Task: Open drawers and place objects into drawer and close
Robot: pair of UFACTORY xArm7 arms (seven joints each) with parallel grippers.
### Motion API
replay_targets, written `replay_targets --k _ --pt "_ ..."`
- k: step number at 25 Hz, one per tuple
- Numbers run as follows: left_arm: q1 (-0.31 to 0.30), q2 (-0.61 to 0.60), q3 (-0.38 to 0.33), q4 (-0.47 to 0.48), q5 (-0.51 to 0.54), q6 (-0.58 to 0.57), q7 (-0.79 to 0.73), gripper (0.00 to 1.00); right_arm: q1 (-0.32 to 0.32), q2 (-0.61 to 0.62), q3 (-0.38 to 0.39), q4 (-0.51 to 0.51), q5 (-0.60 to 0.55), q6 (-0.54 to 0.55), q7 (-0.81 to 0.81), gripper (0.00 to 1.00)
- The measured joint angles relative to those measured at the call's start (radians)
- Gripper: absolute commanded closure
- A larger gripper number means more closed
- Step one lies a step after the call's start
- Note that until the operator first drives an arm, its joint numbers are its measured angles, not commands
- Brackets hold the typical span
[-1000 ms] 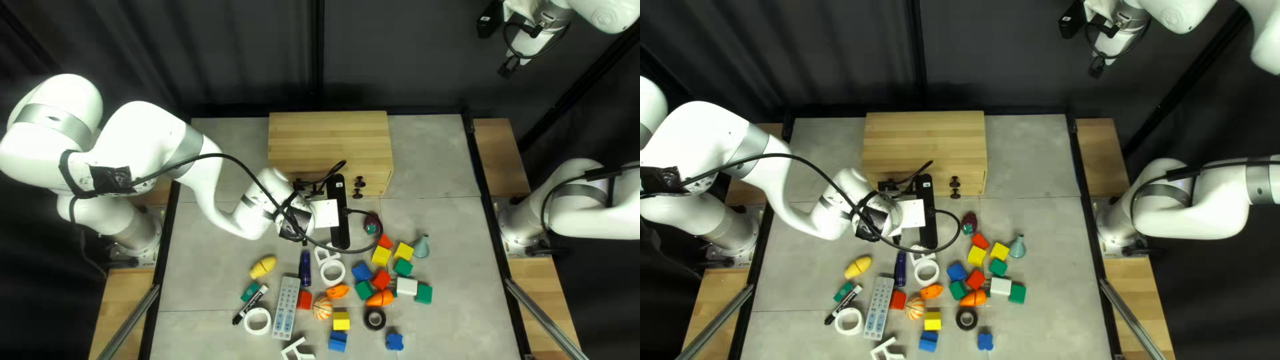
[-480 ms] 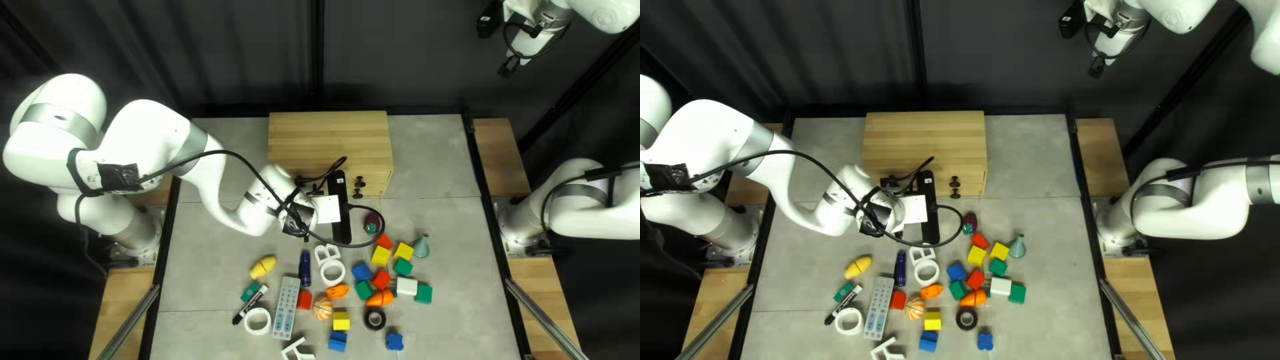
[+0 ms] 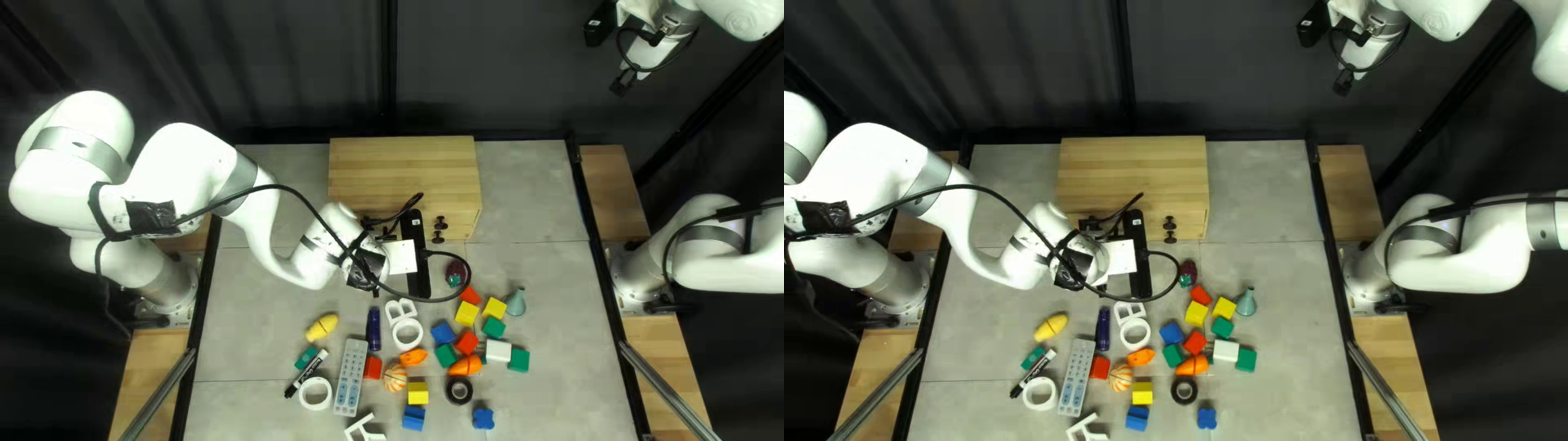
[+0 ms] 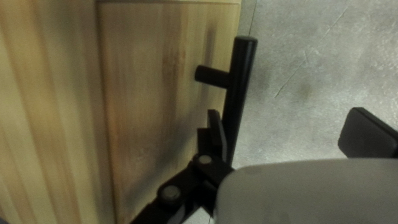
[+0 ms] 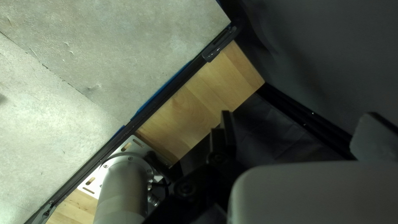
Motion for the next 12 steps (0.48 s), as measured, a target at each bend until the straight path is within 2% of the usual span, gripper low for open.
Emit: replay_targets --k 12 --pt "-0.044 -0.085 -0.047 -0.040 -0.053 0.055 -0.039 0.00 0.000 0.000 0.000 0.000 0.000 0.000 0.000 0.00"
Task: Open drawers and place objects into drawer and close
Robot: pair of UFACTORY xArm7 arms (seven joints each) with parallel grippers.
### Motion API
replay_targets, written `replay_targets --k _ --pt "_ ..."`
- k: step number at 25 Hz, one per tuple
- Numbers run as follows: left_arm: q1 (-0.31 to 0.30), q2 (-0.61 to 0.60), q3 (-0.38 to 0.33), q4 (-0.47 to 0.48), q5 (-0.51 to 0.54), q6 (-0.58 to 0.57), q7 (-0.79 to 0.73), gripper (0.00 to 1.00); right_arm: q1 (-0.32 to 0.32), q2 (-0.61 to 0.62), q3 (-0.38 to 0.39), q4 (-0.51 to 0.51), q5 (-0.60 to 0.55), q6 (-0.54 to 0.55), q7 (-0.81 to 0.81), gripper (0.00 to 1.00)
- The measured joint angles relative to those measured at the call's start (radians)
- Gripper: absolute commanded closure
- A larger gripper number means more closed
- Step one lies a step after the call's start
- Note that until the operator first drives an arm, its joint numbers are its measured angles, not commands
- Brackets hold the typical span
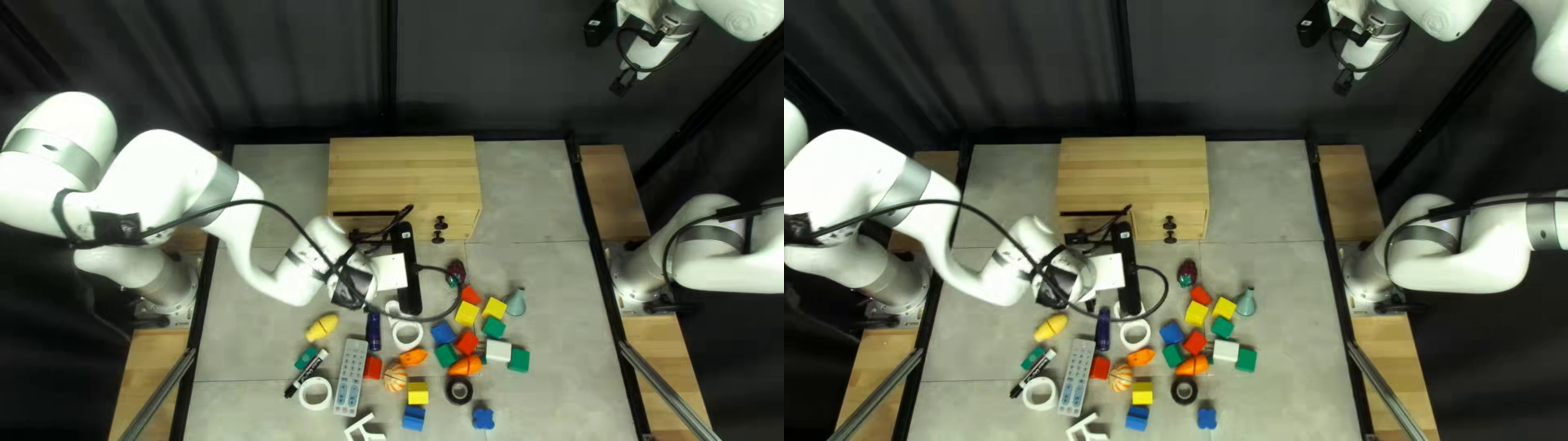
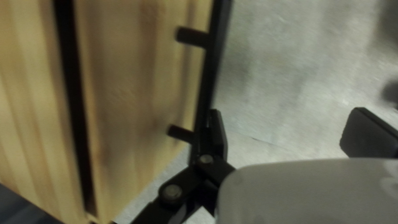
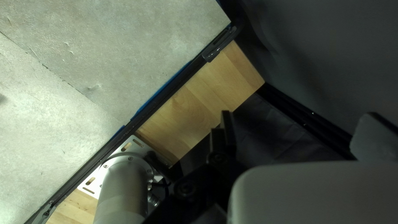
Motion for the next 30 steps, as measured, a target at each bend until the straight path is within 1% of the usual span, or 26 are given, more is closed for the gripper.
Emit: replay_targets --k 7,24,30 --pt "0.006 -0.016 0.003 0.039 -0.016 0.039 0.036 0.00 0.000 0.000 0.000 0.000 0.000 0.000 0.000 0.00" --pt "0.034 0.086 0.046 0.067 0.045 -0.048 -0.005 0.00 0.000 0.000 0.000 0.000 0.000 0.000 0.000 0.00" --pt "0.038 0.089 0.050 0.055 0.043 -0.060 -0.012 0.00 0.000 0.000 0.000 0.000 0.000 0.000 0.000 0.00"
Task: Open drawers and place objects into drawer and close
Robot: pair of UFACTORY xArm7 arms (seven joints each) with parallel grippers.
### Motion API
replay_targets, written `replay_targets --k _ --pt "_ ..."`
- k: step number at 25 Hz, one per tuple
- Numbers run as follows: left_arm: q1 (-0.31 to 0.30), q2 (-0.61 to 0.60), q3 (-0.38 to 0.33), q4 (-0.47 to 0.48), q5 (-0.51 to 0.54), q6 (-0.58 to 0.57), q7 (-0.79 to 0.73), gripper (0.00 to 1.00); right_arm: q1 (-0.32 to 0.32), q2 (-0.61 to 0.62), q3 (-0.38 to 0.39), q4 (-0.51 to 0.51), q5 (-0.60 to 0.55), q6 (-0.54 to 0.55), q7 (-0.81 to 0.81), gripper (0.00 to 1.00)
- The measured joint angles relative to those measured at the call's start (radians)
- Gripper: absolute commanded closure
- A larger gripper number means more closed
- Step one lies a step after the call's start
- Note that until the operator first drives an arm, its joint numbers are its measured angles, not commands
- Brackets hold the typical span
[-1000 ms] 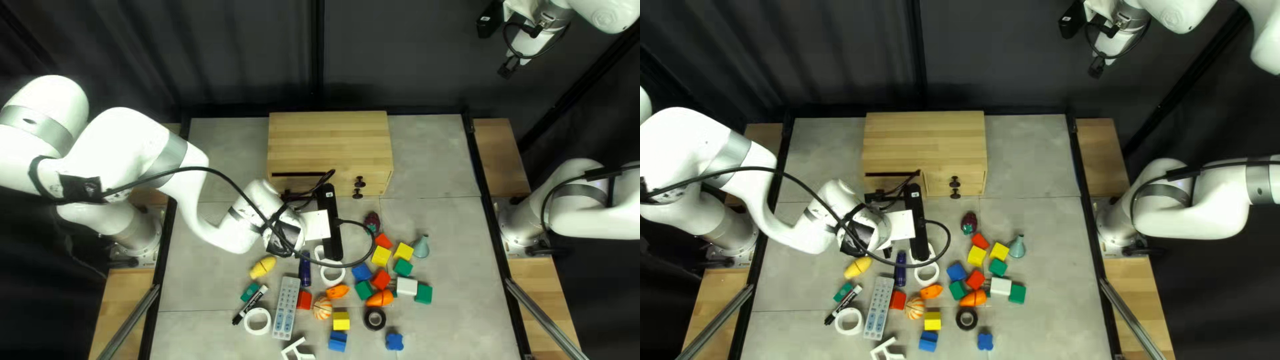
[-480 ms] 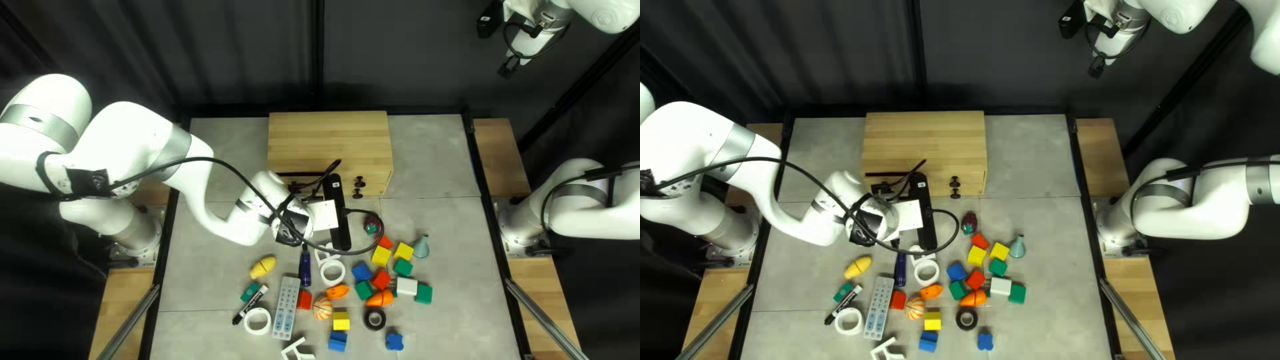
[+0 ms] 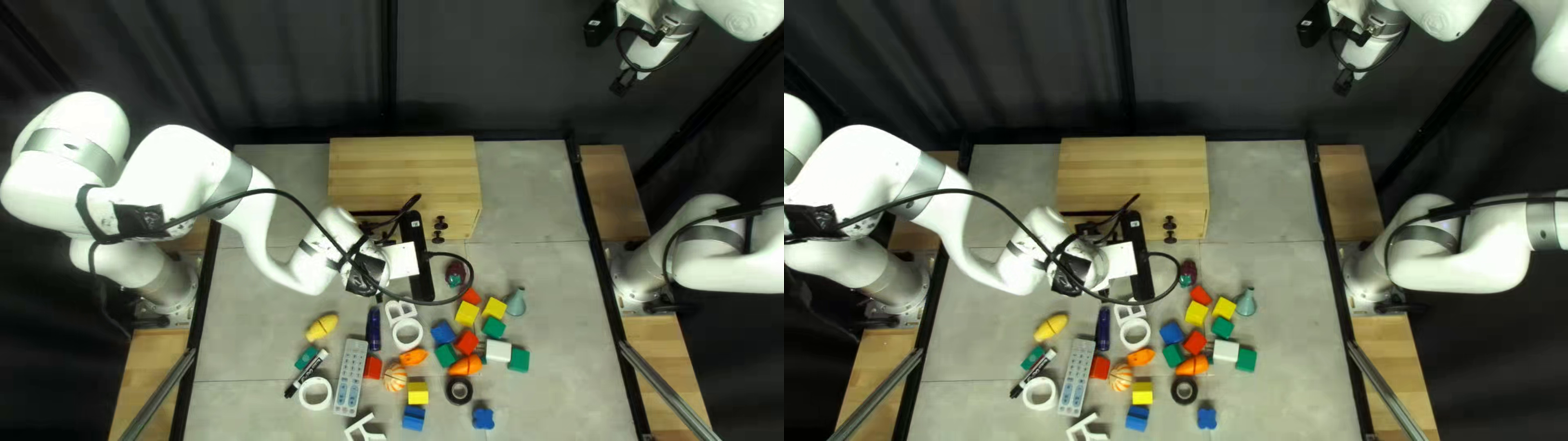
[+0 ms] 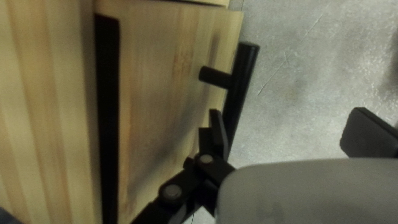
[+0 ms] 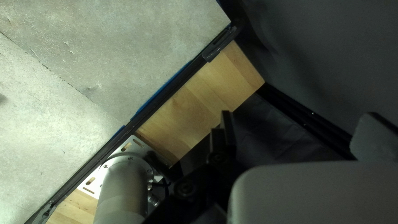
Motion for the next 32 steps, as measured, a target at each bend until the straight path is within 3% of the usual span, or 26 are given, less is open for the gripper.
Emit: replay_targets --k 9,21,32 --pt "-0.026 -0.018 -0.028 -0.021 -0.034 0.013 -0.034 0.00 0.000 0.000 0.000 0.000 0.000 0.000 0.000 0.00" --pt "-0.057 -0.118 -0.069 0.000 -0.101 0.132 0.002 0.00 0.000 0.000 0.000 0.000 0.000 0.000 0.000 0.00" --pt "-0.007 -0.075 -0.033 -0.004 -0.105 0.032 0.031 0.00 0.000 0.000 0.000 0.000 0.000 0.000 0.000 0.00"
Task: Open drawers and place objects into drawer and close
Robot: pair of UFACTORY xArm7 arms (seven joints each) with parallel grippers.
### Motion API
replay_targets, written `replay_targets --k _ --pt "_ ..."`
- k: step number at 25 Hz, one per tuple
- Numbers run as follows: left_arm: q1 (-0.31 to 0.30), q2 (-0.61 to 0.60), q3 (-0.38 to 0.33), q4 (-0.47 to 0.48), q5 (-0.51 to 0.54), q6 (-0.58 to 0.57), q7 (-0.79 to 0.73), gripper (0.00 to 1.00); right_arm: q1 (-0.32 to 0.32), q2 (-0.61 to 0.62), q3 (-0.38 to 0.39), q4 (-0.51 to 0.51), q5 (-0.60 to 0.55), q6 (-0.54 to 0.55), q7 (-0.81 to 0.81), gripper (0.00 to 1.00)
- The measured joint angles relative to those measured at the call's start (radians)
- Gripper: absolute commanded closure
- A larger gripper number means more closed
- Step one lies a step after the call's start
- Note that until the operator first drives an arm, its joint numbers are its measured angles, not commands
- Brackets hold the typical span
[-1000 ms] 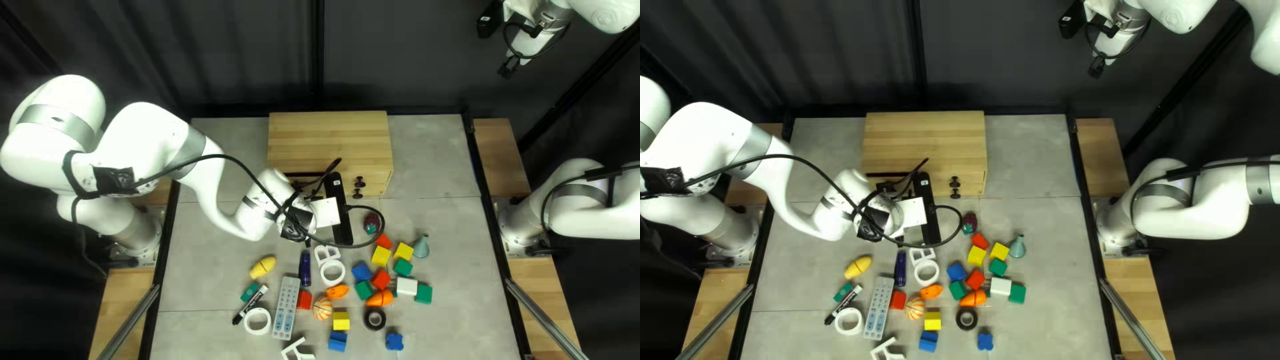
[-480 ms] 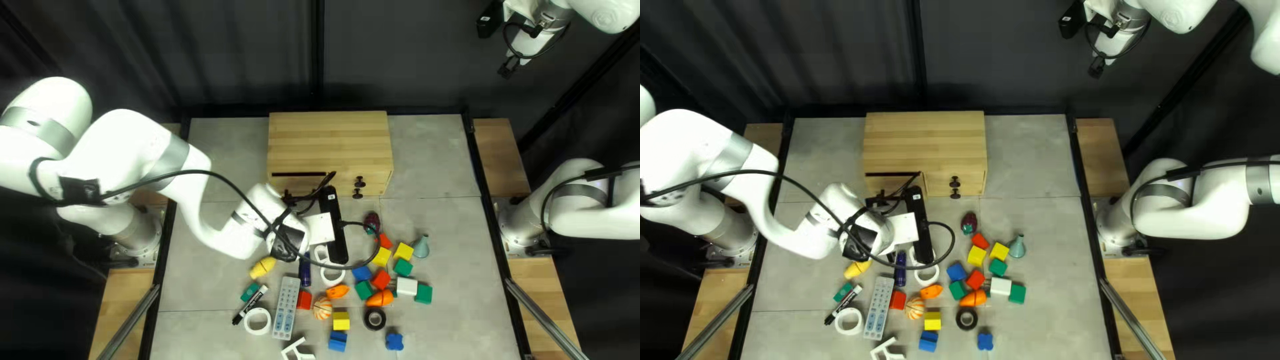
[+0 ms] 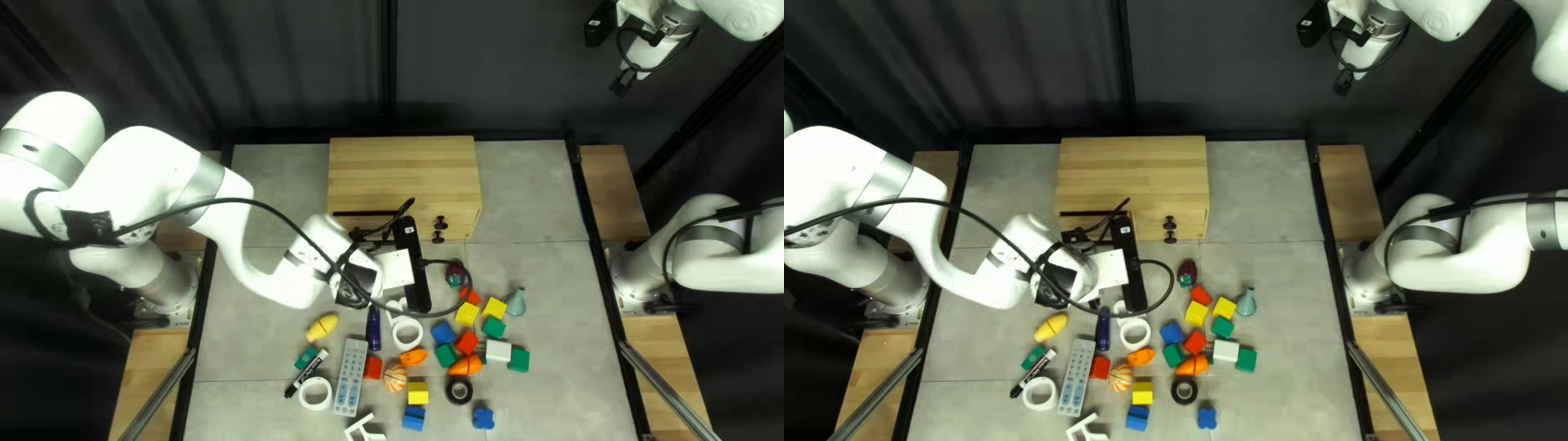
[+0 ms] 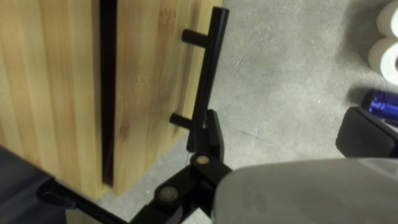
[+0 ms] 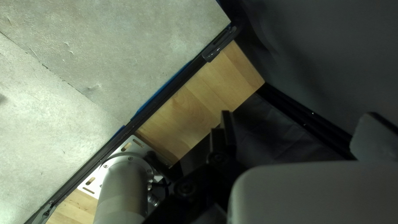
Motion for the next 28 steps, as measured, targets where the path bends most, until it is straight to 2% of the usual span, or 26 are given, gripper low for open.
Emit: replay_targets --k 11,28 --pt "0.044 0.015 0.014 -0.016 -0.041 -0.088 0.064 0.00 0.000 0.000 0.000 0.000 0.000 0.000 0.000 0.00" --pt "0.049 0.009 0.014 -0.038 -0.042 -0.094 0.082 0.00 0.000 0.000 0.000 0.000 0.000 0.000 0.000 0.00"
